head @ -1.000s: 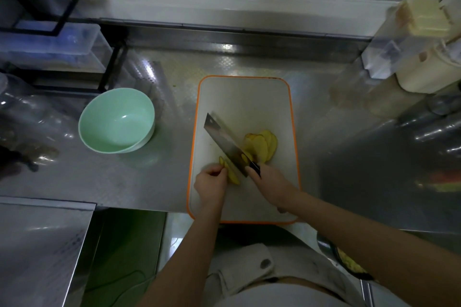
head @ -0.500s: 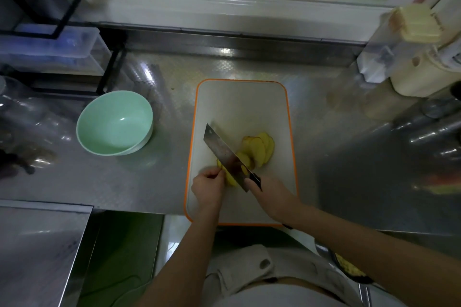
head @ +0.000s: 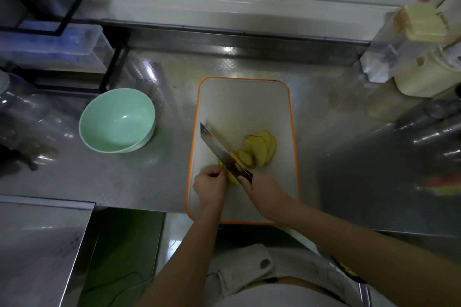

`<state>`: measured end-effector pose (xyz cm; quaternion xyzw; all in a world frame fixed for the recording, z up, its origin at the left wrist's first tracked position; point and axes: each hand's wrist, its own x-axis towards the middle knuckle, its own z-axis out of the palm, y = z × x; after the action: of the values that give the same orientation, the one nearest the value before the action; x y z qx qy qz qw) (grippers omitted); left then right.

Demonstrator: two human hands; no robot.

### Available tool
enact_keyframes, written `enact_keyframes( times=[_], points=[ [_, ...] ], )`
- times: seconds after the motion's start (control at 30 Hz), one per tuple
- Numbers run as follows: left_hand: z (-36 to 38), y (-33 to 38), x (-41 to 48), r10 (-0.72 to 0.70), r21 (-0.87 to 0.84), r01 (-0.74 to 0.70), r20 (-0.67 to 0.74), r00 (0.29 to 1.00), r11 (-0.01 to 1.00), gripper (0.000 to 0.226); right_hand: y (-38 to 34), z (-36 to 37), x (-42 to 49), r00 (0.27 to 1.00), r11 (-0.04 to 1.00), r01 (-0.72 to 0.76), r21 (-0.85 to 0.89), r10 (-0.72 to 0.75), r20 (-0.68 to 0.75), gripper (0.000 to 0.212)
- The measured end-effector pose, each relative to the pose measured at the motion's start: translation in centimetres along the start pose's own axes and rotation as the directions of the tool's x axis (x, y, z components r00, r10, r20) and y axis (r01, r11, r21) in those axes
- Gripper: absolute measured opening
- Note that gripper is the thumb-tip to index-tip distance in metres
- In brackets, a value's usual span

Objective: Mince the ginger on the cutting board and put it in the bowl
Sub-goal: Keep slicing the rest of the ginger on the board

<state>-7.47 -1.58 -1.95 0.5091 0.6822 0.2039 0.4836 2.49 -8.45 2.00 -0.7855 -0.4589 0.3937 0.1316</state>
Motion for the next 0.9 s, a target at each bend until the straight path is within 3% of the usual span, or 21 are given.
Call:
enact_keyframes(
  times=[0.13,0.3,0.67,0.9],
  points=[
    [0.0,0.1,0.0,-0.007,-0.001,0.007,-0.014,1.000,1.000,0.014,-0.5,0.3,0.7,0.999,0.998,-0.043,0.049,0.043,0.002,0.029],
    [-0.1,0.2,0.1,-0.013,0.021,0.014,-0.027,1.000,1.000,0.016,-0.1,0.0,-0.2,1.000,1.000,-0.009,-0.003,0.009,0.022,0.030],
    [-0.3,0.1,-0.2,-0.015,-0.014,0.015,0.011,1.000,1.000,0.015,0.4,0.1,-1.2,0.993,0.996,-0.075,-0.044,0.079,0.086,0.032],
    [-0.1,0.3,-0.2,-0.034,0.023,0.035,-0.031,0.999,0.999,0.016,0.2,1.4,0.2,0.999,0.995,-0.042,-0.092,0.044,0.023,0.036]
  ],
)
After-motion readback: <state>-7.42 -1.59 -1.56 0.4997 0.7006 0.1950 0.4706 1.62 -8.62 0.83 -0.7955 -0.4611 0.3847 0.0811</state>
